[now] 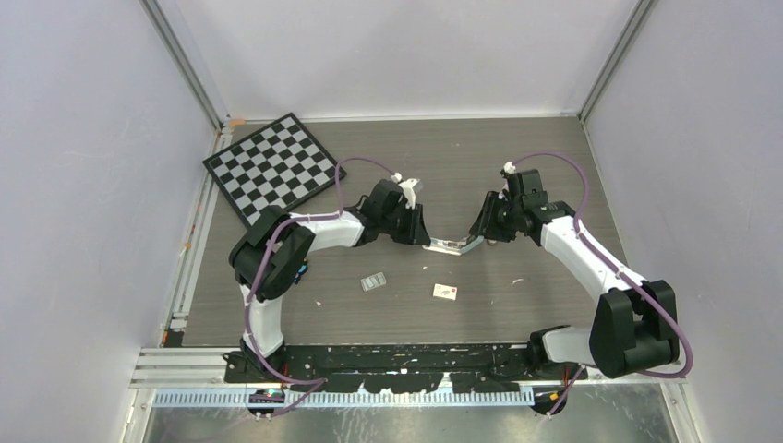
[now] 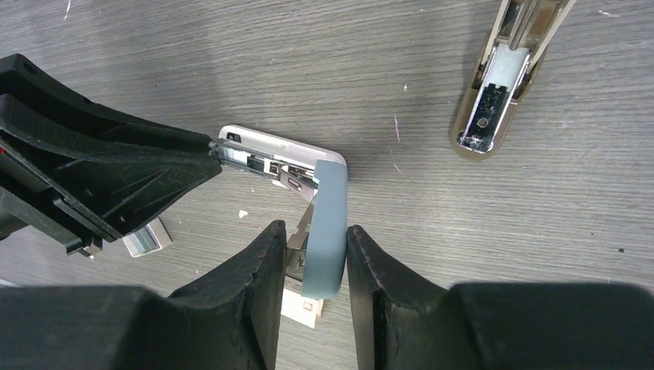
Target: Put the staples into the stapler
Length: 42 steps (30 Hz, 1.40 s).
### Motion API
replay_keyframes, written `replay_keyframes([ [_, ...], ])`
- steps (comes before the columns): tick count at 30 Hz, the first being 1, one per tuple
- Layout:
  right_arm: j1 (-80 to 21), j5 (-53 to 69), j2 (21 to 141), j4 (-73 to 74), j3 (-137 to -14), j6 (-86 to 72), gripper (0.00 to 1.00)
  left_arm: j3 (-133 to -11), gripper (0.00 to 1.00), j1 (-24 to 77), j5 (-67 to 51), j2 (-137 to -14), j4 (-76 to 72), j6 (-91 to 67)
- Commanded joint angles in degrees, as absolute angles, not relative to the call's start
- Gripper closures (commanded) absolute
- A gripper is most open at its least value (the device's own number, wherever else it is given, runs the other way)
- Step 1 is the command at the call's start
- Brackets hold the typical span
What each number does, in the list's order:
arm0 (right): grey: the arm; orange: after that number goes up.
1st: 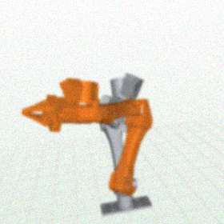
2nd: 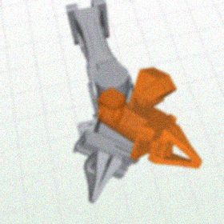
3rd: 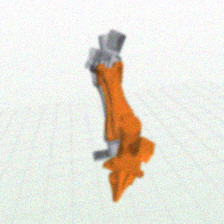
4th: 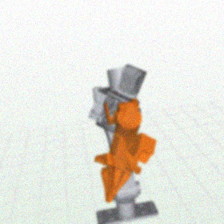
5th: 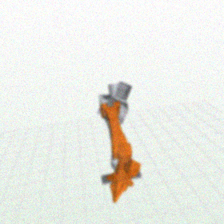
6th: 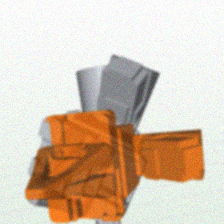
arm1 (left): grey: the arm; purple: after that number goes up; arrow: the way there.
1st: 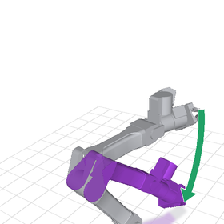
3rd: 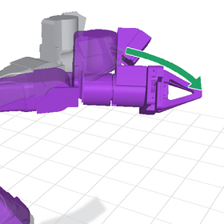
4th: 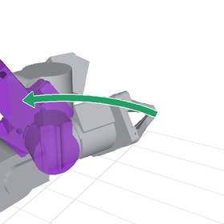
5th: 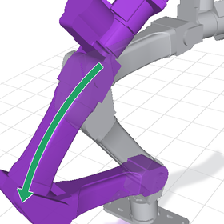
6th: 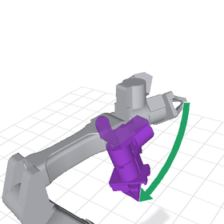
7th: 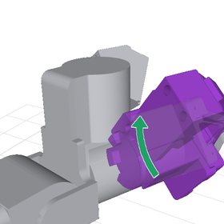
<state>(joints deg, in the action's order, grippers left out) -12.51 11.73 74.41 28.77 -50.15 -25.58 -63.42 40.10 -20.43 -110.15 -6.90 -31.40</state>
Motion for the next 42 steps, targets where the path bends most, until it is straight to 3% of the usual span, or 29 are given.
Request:
replay_keyframes([
  [1, -12.3, 13.09, 74.7, 28.21, -52.88, -25.02, 0.63, -64.73, 0.74, 39.77, -20.26, -111.71, -10.4, -32.04],
  [18, -18.15, 11.34, 78.79, 29.12, -58.45, -28.49, 0.65, -62.7, 0.89, 39.78, -20.43, -112.93, -11.57, -34.1],
  [29, -25.87, 3.61, 82.41, 30.53, -62.31, -30.1, 0.6, -62.29, 0.91, 39.75, -21.05, -112.6, -12.62, -35.08],
  [39, -27.19, 4.43, 84.14, 27.34, -61.74, -32.3, 0.59, -62.31, 0.91, 39.74, -20.39, -111.39, -11.98, -35.31],
  [42, -27.24, 5.3, 84.57, 25.4, -61.33, -33.38, 0.55, -62.62, 0.91, 39.73, -20.39, -111.25, -11.52, -35.33],
])
